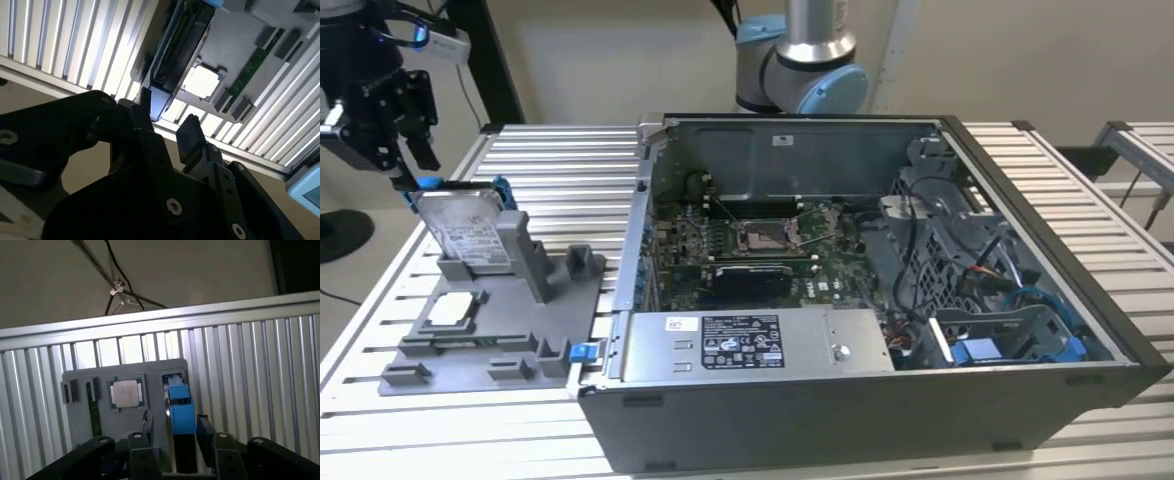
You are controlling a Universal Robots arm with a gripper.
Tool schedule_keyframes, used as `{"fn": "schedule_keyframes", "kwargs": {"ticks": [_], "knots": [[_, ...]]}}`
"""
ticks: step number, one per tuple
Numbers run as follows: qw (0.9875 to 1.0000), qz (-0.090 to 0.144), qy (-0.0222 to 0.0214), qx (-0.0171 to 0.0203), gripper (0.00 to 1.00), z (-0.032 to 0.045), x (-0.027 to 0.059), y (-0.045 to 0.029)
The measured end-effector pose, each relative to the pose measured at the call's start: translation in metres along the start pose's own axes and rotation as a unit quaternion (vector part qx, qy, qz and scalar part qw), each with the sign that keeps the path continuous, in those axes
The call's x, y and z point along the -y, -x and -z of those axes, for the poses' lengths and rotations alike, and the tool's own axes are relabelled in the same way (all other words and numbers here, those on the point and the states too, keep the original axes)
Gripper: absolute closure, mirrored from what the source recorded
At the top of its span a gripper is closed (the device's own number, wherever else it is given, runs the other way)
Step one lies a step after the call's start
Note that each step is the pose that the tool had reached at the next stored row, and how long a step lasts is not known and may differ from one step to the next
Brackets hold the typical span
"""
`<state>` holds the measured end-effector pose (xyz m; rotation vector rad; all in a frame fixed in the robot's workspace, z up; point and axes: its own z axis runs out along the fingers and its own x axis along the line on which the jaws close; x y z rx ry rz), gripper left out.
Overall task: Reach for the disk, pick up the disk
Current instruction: 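Pick up the disk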
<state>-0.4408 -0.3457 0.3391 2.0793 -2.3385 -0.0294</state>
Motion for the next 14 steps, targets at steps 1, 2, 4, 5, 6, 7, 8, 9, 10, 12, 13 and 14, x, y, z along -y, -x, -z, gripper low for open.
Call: {"fn": "schedule_keyframes", "kwargs": {"ticks": [1,2,4,5,6,7,8,9,10,12,13,14], "knots": [[1.0,0.006,-0.0005,-0.0001,0.0,-0.0015,0.0,0.0001],[0.9999,0.011,-0.0011,-0.0001,0.0,-0.003,0.0,0.0003],[0.9998,0.018,-0.002,-0.0001,0.0,-0.0056,0.0,0.001],[0.9998,0.022,-0.0026,-0.0001,0.0,-0.0072,0.0,0.0014],[0.9997,0.026,-0.0032,-0.0002,0.0,-0.0088,-0.0001,0.0019],[0.9995,0.031,-0.004,-0.0002,0.0,-0.0108,-0.0001,0.0023],[0.9993,0.036,-0.0047,-0.0002,0.0,-0.0126,-0.0001,0.0028],[0.9991,0.041,-0.0053,-0.0002,0.0,-0.0145,-0.0001,0.0032],[0.999,0.045,-0.0059,-0.0002,0.0,-0.0161,-0.0001,0.0037],[0.9987,0.05,-0.0069,-0.0003,0.0,-0.0198,-0.0002,0.0056],[0.9986,0.052,-0.0072,-0.0002,0.0,-0.0216,-0.0003,0.0065],[0.9986,0.053,-0.0075,-0.0001,0.0,-0.0236,-0.0004,0.0074]]}}
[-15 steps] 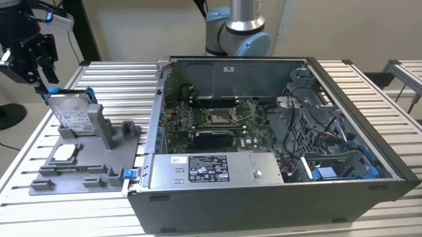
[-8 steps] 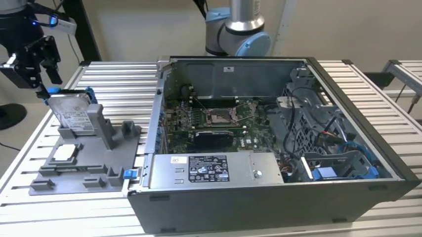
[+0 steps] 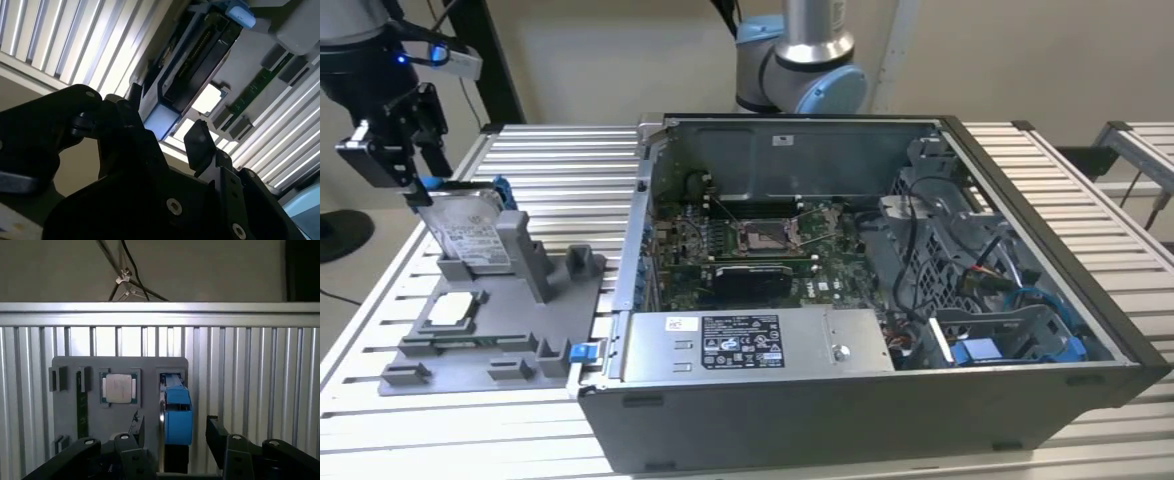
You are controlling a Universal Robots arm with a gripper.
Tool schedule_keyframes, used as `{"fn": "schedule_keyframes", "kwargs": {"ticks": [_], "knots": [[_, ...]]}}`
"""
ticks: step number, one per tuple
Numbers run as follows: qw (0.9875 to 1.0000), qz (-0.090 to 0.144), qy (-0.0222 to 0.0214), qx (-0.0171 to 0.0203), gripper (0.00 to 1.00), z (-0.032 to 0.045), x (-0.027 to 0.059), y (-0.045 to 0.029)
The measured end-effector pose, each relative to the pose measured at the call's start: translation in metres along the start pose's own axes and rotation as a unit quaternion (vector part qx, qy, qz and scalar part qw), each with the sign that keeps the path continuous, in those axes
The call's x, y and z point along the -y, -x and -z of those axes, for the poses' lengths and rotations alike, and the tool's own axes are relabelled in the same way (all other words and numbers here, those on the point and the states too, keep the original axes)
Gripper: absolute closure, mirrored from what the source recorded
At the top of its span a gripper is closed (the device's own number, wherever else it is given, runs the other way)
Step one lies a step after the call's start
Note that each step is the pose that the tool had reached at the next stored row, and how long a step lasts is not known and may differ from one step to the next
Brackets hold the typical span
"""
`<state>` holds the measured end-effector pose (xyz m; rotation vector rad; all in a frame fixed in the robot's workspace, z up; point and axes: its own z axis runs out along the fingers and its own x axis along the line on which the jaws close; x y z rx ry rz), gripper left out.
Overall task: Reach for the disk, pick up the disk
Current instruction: 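Pick up the disk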
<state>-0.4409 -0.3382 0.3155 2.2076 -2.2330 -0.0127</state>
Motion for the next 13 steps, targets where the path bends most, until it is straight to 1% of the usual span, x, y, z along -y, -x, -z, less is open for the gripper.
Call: {"fn": "schedule_keyframes", "kwargs": {"ticks": [4,13], "knots": [[1.0,0.001,-0.0007,0.0001,0.0,-0.0073,-0.0014,0.0011],[1.0,0.001,-0.0008,0.0001,0.0,-0.0237,-0.0023,0.0003]]}}
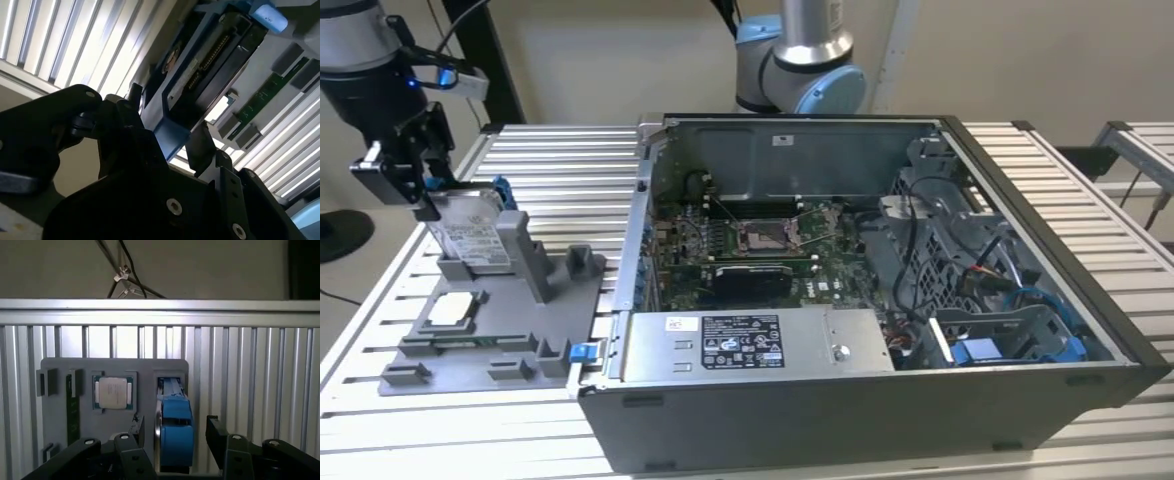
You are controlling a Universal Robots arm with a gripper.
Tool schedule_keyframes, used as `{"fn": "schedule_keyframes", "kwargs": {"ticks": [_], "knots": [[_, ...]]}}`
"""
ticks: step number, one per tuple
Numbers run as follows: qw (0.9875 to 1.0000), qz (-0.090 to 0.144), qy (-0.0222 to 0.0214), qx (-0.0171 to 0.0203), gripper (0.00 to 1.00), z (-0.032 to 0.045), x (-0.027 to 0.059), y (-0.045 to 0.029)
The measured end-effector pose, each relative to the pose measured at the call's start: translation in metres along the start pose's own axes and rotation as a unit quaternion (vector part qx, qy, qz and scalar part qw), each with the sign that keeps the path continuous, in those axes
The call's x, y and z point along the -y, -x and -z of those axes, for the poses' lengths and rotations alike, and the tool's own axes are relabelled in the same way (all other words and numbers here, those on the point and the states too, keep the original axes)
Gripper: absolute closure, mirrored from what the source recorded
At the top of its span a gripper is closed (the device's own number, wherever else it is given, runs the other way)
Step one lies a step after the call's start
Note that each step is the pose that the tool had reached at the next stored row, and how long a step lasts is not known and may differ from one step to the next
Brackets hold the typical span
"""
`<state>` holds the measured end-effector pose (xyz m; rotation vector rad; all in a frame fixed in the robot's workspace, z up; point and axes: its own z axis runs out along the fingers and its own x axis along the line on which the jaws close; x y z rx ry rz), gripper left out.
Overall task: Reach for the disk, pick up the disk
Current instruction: 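Pick up the disk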
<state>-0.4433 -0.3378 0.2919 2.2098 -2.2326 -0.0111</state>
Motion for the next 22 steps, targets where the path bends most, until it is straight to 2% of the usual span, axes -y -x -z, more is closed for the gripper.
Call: {"fn": "schedule_keyframes", "kwargs": {"ticks": [15,20,21,22], "knots": [[1.0,0.0,0.0,0.0,0.0,-0.0271,0.0002,-0.0038],[1.0,0.0,0.0001,0.0,0.0,-0.0287,0.0002,-0.0039],[1.0,0.0,0.0,0.0,1.0,-0.0288,0.0002,-0.0038],[1.0,0.0,0.0001,0.0,1.0,-0.0289,0.0002,-0.0038]]}}
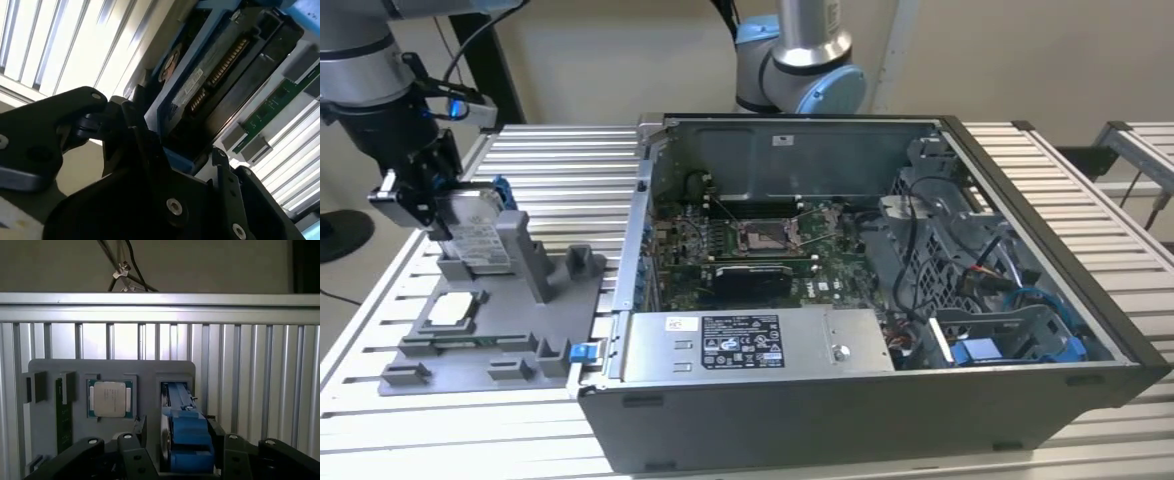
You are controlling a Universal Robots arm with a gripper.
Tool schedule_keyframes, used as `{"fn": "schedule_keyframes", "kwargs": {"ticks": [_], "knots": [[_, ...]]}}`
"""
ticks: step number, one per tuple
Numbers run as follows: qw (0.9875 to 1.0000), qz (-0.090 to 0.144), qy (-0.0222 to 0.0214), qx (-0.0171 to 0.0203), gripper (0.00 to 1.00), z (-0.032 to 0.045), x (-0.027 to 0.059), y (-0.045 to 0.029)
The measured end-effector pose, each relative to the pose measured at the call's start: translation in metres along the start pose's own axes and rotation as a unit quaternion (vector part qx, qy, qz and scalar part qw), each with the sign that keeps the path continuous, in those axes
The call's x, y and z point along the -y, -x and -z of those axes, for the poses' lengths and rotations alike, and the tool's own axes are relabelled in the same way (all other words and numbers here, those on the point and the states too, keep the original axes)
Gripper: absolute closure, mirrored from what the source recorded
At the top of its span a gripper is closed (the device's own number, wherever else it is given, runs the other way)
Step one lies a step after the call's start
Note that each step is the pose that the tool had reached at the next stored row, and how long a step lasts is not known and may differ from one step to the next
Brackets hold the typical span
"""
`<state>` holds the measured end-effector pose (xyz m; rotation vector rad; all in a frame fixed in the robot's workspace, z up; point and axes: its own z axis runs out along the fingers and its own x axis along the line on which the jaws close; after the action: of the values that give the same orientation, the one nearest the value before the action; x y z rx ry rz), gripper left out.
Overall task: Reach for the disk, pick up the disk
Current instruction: 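Pick up the disk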
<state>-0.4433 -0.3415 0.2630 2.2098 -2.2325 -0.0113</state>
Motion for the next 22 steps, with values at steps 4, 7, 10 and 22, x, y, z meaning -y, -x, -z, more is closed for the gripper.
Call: {"fn": "schedule_keyframes", "kwargs": {"ticks": [4,7,10,22], "knots": [[1.0,0.0,0.0,0.0,1.0,-0.0003,0.0,0.0],[1.0,0.0,0.0,0.0,1.0,-0.0005,0.0,0.0],[1.0,0.0,0.0,0.0,1.0,-0.0007,0.0,0.0],[1.0,0.0,0.0,0.0,1.0,-0.0014,0.0,0.0]]}}
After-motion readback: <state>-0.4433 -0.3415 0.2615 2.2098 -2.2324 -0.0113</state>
